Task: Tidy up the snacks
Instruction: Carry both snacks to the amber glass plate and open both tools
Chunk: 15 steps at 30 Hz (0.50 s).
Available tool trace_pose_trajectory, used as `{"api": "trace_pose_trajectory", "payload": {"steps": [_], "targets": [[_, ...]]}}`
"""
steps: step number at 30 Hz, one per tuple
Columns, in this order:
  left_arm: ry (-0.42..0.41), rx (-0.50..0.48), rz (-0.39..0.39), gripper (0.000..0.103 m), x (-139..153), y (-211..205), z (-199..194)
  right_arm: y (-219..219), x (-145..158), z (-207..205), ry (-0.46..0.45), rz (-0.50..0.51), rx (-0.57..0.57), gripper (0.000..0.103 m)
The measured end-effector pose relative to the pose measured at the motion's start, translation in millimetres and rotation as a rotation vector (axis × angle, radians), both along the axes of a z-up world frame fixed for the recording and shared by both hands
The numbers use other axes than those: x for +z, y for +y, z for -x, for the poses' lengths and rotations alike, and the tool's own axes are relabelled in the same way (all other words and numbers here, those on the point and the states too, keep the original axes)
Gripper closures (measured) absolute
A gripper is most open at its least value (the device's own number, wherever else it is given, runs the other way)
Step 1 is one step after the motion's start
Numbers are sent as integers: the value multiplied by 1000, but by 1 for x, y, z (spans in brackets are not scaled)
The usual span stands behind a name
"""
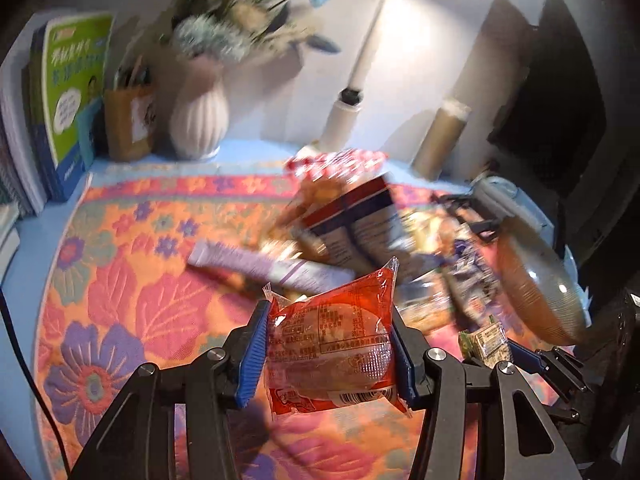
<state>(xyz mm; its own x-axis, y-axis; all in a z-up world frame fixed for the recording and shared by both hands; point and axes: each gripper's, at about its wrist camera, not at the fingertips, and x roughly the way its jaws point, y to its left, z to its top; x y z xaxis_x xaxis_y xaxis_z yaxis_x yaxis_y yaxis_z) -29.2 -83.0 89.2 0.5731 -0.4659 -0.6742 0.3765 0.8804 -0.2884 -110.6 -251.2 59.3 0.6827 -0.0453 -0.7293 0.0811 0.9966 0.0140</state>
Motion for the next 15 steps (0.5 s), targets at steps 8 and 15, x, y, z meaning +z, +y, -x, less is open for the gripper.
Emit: {"api": "trace_pose_trajectory", "payload": {"steps": [8,15], "targets": [[-115,-126,15,51,54,-68,15,-61,47,20,-112,23,-136,55],[-145,-249,-1,51,74,-161,24,-149,69,38,-149,43,-324,55]]}}
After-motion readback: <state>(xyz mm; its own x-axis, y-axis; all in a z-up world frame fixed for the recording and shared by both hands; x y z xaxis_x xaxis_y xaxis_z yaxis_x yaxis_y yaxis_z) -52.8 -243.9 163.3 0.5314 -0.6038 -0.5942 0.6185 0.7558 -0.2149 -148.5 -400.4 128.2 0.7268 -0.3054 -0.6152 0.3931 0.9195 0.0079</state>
